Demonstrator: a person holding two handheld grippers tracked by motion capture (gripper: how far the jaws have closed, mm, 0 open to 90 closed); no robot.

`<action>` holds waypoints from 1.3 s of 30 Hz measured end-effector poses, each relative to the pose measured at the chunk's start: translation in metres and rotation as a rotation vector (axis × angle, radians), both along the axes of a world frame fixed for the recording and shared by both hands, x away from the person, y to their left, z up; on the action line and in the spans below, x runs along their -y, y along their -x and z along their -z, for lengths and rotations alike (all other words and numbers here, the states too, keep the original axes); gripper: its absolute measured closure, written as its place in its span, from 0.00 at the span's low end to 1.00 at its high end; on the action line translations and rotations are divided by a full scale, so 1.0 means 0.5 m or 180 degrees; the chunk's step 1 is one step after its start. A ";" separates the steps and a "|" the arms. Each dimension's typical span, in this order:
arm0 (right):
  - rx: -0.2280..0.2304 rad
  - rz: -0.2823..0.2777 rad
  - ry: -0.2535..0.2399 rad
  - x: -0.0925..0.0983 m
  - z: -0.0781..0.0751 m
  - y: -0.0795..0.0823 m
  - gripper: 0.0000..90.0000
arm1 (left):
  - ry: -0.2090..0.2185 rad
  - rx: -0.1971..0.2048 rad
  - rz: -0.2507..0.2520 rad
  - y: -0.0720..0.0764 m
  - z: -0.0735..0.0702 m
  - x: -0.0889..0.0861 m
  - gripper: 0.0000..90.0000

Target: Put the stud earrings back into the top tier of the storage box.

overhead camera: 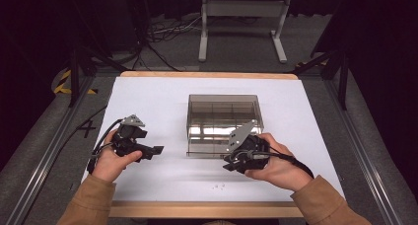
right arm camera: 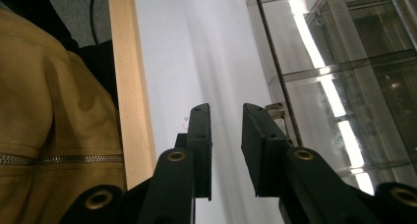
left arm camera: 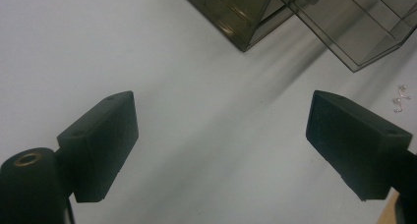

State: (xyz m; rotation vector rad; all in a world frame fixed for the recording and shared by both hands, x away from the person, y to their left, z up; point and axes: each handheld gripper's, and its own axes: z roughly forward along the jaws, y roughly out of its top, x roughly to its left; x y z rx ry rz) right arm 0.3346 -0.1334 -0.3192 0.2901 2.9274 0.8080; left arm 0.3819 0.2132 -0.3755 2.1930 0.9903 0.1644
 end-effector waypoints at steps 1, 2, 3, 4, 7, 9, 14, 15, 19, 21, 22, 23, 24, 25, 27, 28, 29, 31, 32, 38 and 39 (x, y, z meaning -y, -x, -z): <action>-0.0005 0.0000 0.0002 -0.002 0.002 0.000 0.83 | 0.0006 -0.0005 -0.0003 0.000 0.000 -0.001 0.14; -0.0012 0.0005 0.0012 -0.005 0.006 0.001 0.83 | 0.0008 -0.0004 -0.0006 0.001 -0.001 -0.002 0.14; -0.0015 0.0012 0.0024 -0.007 0.007 0.002 0.83 | 0.0014 0.0002 -0.0006 0.001 0.000 -0.002 0.14; -0.0014 0.0006 0.0016 -0.010 0.010 0.002 0.83 | 0.0015 0.0003 -0.0018 0.002 0.000 -0.003 0.14; -0.0013 0.0020 0.0011 -0.017 0.017 0.004 0.83 | 0.0000 0.0007 -0.0013 0.003 0.000 -0.006 0.14; -0.0023 0.0008 0.0007 -0.021 0.023 0.005 0.83 | 0.0002 0.0006 -0.0024 0.004 0.000 -0.007 0.14; -0.0047 -0.0010 0.0079 -0.035 0.039 0.011 0.83 | 0.0007 0.0006 -0.0034 0.005 0.000 -0.010 0.14; -0.0055 -0.0027 0.0084 -0.037 0.042 0.012 0.83 | 0.0007 0.0007 -0.0035 0.005 -0.001 -0.010 0.14; -0.0056 -0.0032 0.0099 -0.045 0.054 0.013 0.83 | 0.0002 0.0009 -0.0023 0.005 0.000 -0.010 0.14; -0.0086 -0.0026 0.0105 -0.048 0.059 0.014 0.84 | 0.0010 0.0006 -0.0024 0.005 0.000 -0.009 0.14; -0.0083 -0.0036 0.0114 -0.049 0.061 0.014 0.84 | 0.0011 0.0006 -0.0024 0.005 -0.001 -0.009 0.14; -0.0091 -0.0023 0.0126 -0.050 0.063 0.015 0.84 | 0.0011 0.0008 -0.0024 0.004 -0.001 -0.009 0.14; -0.0098 -0.0026 0.0131 -0.051 0.066 0.015 0.84 | 0.0011 0.0007 -0.0023 0.005 -0.001 -0.009 0.14; -0.0097 -0.0031 0.0146 -0.052 0.068 0.015 0.84 | 0.0010 0.0006 -0.0022 0.004 -0.001 -0.009 0.14; -0.0080 -0.0027 0.0152 -0.055 0.073 0.015 0.84 | 0.0010 0.0007 -0.0022 0.005 -0.001 -0.009 0.14; -0.0094 -0.0035 0.0158 -0.056 0.075 0.016 0.84 | 0.0009 0.0007 -0.0022 0.005 -0.001 -0.009 0.14; -0.0098 -0.0022 0.0167 -0.058 0.078 0.016 0.84 | 0.0004 0.0002 -0.0018 0.005 -0.001 -0.009 0.14; -0.0119 -0.0025 0.0187 -0.062 0.086 0.017 0.84 | 0.0006 0.0005 -0.0022 0.004 -0.001 -0.009 0.14; -0.0118 -0.0030 0.0208 -0.064 0.089 0.017 0.84 | 0.0004 0.0009 -0.0021 0.004 -0.001 -0.009 0.14; -0.0179 -0.0031 0.0304 -0.073 0.109 0.019 0.84 | 0.0002 0.0011 -0.0017 0.004 -0.001 -0.009 0.14; -0.0189 -0.0026 0.0325 -0.074 0.113 0.020 0.84 | 0.0002 0.0012 -0.0016 0.004 -0.001 -0.009 0.14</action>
